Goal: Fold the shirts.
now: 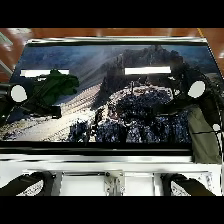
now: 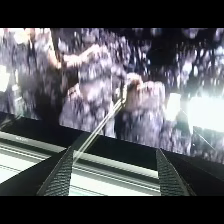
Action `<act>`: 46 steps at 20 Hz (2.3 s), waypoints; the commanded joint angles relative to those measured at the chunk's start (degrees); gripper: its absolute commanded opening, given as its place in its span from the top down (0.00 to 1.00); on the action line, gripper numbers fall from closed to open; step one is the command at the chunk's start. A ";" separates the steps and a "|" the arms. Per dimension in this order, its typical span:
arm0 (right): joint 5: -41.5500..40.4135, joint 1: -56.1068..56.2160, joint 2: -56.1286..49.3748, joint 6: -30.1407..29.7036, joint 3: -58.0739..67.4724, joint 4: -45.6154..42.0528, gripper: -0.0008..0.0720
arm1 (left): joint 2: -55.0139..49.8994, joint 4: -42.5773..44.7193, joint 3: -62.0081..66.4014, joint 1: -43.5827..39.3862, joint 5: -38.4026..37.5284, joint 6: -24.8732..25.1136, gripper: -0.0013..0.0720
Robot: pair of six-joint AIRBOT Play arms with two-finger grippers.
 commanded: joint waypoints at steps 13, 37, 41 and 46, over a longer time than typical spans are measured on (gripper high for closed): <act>0.00 -0.02 0.04 0.02 -0.02 0.00 0.12 | 0.04 0.00 0.00 0.04 0.02 0.02 0.01; -11.91 0.00 0.04 3.45 -0.04 1.73 0.13 | -42.05 7.52 42.21 14.80 20.09 -14.64 0.00; -12.02 0.00 -0.02 4.83 -0.04 1.73 0.13 | -53.35 7.43 51.91 17.42 10.16 -13.88 0.00; -12.04 0.00 -0.26 5.64 -0.04 1.81 0.13 | -57.57 3.80 52.33 19.30 9.88 -12.96 0.00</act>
